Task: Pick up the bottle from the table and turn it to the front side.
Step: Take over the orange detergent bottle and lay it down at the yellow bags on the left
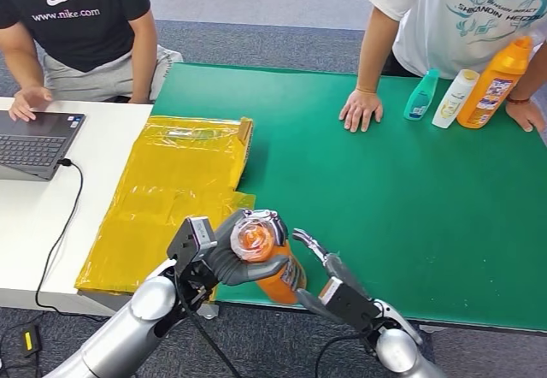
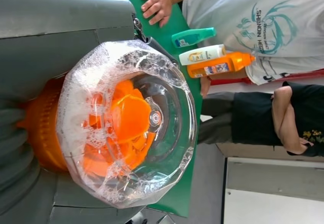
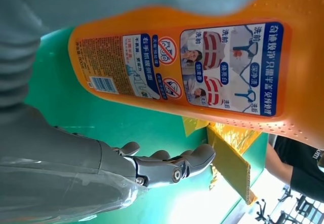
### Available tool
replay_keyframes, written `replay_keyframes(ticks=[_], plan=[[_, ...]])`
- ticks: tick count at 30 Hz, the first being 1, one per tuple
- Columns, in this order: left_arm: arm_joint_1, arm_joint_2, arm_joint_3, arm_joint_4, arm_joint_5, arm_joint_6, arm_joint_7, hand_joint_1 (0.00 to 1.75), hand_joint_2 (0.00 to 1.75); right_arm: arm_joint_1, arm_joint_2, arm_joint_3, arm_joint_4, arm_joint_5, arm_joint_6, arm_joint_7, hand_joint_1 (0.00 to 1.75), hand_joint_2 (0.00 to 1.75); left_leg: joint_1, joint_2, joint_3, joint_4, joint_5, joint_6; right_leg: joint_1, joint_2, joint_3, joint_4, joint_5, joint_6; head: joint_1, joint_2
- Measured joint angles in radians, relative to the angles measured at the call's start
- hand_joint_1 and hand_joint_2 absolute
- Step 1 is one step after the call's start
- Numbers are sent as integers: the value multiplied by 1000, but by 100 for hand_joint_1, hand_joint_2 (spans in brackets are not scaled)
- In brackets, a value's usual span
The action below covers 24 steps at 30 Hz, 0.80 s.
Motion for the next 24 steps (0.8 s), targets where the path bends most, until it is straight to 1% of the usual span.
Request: replay_keyframes(ticks=[8, 24], plan=[[-13, 4, 0, 0, -3, 0, 0, 175, 175, 0, 2, -4, 0, -1, -2, 0, 0, 0, 0, 0, 0, 0, 0, 0, 0, 0, 0, 0, 0, 0, 0, 0], [-96, 29, 17, 0, -46, 0, 14, 175, 175, 7, 2, -12, -4, -12, -7, -4, 0, 0, 0, 0, 0, 0, 0, 0, 0, 0, 0, 0, 0, 0, 0, 0]])
